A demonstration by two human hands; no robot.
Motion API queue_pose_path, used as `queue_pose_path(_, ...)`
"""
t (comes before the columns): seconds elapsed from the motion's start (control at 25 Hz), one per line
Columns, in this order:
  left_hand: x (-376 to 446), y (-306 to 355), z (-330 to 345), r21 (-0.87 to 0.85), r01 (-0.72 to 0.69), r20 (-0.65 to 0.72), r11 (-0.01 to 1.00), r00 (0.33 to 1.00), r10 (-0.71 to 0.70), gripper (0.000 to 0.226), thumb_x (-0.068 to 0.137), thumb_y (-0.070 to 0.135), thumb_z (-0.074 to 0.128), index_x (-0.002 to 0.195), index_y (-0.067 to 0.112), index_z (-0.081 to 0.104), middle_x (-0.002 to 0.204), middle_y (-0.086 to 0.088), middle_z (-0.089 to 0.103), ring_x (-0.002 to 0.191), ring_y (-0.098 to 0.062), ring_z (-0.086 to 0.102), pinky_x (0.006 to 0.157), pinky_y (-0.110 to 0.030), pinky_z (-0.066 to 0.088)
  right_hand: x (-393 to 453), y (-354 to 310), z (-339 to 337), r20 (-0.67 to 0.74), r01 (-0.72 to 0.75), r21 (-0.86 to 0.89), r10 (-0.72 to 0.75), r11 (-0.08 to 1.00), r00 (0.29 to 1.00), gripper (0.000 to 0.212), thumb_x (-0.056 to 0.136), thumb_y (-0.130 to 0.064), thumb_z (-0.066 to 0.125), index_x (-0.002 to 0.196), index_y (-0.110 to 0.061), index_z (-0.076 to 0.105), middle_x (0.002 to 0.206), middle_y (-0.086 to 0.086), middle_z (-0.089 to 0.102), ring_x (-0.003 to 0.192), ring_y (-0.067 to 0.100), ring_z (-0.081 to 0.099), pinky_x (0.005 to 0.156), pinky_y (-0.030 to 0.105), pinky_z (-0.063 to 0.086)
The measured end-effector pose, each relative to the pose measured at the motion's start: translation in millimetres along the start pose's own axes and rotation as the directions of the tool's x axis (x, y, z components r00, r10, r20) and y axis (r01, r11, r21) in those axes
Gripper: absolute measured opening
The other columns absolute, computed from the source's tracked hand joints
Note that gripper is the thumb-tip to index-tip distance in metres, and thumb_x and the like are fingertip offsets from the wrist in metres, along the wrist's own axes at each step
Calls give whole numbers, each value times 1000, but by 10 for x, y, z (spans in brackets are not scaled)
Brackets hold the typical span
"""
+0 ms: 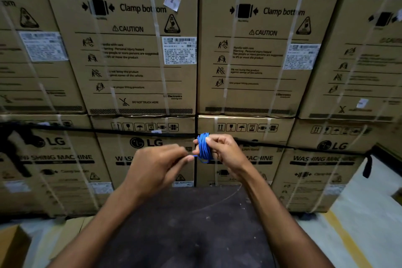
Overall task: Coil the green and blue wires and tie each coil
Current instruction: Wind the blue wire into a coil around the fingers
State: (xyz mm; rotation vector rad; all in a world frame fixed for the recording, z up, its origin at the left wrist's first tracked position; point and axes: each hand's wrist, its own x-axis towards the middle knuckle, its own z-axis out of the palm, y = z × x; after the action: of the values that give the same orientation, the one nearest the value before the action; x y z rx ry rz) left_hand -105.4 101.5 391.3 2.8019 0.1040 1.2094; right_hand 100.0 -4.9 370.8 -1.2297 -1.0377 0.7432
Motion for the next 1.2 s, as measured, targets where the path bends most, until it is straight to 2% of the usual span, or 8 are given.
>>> queue_pose_path(0.2,365,-275,12,-405,236,64,883,971,-230,20,91,43,69,86,26,79,74,8,73,67,-14,68,59,-39,56,-87,-125,40,218,-30,-56,41,998,975,36,106,-15,44,111,14,65,94,21,73,97,39,71,87,43,54)
queue_pose_path(0.36,443,-341,121,-667,355,211,655,933,-292,13,92,20,73,85,11,79,77,-4,75,70,-17,67,65,-27,54,-135,-240,49,334,-28,11,23,1000,942,43,104,-17,46,111,24,57,88,19,70,93,37,68,87,43,51)
queue_pose_path(0.6,359,-265,279,-799,508,340,321,822,-456,17,87,26,78,77,13,74,70,-14,58,52,-12,38,45,-19,28,-236,-298,132,261,-2,-3,3,1000,965,44,105,-23,49,104,19,63,82,16,69,88,37,68,81,38,55)
queue_pose_path(0.8,291,-158,360,-839,524,394,146,771,-500,18,80,30,84,81,17,71,73,1,68,64,-13,60,49,-23,44,-292,-273,231,168,-36,78,23,996,986,27,101,-14,56,94,8,70,69,16,65,71,29,69,73,31,56)
queue_pose_path(0.88,277,-166,363,-839,508,360,195,786,-502,22,78,32,85,84,15,72,80,0,71,70,-13,65,53,-26,48,-302,-236,264,142,-41,123,23,992,990,23,100,-13,57,88,1,71,63,12,65,66,25,69,71,31,57)
queue_pose_path(1.04,254,-209,286,-729,282,94,624,944,-317,8,88,15,78,93,10,79,96,-3,80,89,-19,76,77,-35,61,-343,-149,274,139,-58,203,29,977,990,22,95,-17,58,86,-1,69,59,9,63,63,22,69,72,32,58)
queue_pose_path(1.12,163,-192,268,-659,205,18,724,966,-257,13,91,13,75,103,9,80,103,-1,81,98,-17,77,84,-34,62,-367,-129,276,145,-70,248,34,966,989,23,94,-19,58,86,-1,69,59,8,62,62,21,69,71,31,58)
queue_pose_path(1.2,38,-186,277,-643,189,5,743,970,-243,21,93,10,70,113,8,77,111,1,79,105,-14,75,90,-29,60,-374,-102,302,145,-70,286,29,956,989,23,95,-20,57,86,-2,69,58,7,61,62,19,68,72,31,57)
